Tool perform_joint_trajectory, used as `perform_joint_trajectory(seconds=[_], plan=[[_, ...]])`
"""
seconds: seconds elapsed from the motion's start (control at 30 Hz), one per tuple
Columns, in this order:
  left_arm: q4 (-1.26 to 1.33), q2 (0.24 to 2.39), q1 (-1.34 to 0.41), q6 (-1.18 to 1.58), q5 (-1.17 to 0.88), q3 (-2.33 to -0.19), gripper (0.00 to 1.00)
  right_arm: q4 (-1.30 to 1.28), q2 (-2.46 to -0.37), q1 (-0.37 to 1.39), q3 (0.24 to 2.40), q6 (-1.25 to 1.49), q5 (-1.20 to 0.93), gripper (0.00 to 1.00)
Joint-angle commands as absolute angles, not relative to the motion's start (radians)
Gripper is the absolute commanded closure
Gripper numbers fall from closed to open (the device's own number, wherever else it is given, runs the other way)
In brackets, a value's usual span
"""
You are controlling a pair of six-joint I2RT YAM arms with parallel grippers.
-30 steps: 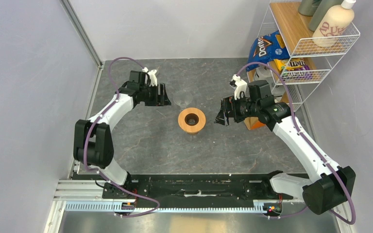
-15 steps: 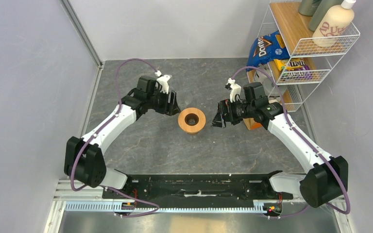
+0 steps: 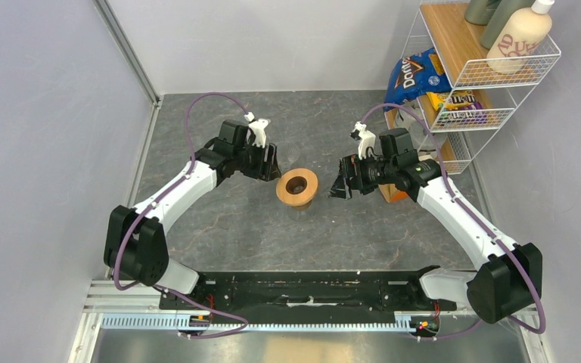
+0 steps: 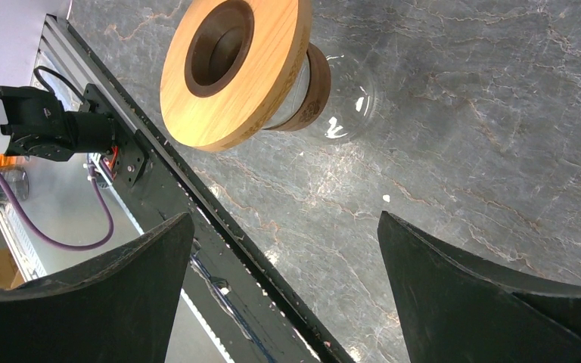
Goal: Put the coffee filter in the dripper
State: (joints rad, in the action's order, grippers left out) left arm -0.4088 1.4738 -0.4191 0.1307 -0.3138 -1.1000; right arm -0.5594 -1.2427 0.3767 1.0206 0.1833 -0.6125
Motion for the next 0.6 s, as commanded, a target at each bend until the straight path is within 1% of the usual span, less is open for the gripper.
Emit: perform_joint_trajectory(seconds=[0.0,0.1,0.3,0.57], plan=[[-0.37,1.438,-0.427,0.114,-0.319,-1.126,0.31,-0.528,-1.22,0.374,1.017,0.187,-0.626,0.01],[-0.378,1.411,-0.427,0.123,-0.325,-1.136,0.31,-0.522,-1.223,0.375,1.01,0.193,-0.63,0.01],[-0.417,1.387,-0.425,0.12,-0.27,-1.136,0.3,-0.512,-1.224,0.374,0.997,0.195,-0.644,0.01],[-0.431,1.452,-0.431,0.126,-0.298,-1.148,0.3,-0.508,-1.22,0.374,0.997,0.2,-0.652,0.01]])
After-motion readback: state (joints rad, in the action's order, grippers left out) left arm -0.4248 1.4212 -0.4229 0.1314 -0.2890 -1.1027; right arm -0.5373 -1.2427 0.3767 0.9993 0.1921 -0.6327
